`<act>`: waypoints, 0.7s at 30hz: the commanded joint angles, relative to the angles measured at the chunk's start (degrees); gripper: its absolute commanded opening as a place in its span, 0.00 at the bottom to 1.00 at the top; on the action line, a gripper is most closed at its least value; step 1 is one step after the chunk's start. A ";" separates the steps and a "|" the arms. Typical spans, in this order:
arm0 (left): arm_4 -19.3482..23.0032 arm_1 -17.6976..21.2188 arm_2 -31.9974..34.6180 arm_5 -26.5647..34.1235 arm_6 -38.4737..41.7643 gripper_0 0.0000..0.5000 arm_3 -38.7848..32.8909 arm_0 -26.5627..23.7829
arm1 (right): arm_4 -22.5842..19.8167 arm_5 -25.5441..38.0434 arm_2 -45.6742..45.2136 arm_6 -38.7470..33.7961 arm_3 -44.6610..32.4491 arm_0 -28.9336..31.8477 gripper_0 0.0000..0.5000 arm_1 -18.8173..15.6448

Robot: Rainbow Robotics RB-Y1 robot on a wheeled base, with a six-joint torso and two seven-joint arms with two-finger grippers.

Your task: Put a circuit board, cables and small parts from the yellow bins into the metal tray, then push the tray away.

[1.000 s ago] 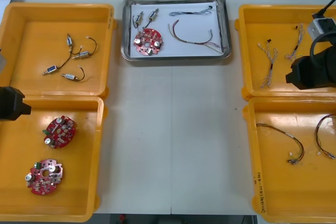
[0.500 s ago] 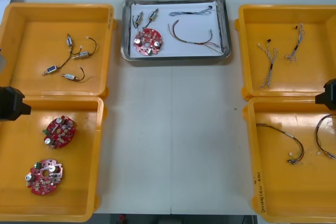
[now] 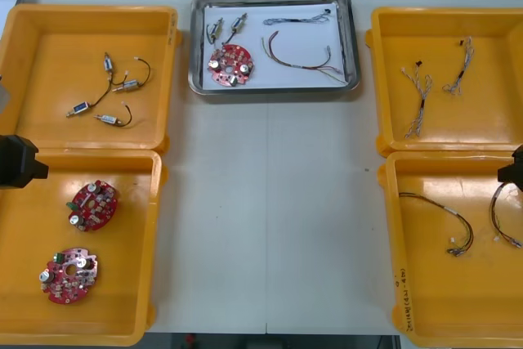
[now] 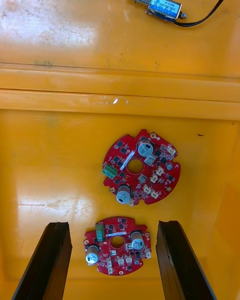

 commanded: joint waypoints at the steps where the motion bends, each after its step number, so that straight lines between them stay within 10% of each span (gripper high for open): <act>1: 0.42 2.24 1.67 0.35 -3.97 1.00 -1.59 1.06 | -1.15 0.17 -1.52 1.02 -2.23 1.75 1.00 -2.64; 21: 0.42 2.24 1.67 0.35 -3.97 1.00 -1.59 1.06 | -3.17 0.17 -2.31 0.75 -3.72 2.45 1.00 -4.93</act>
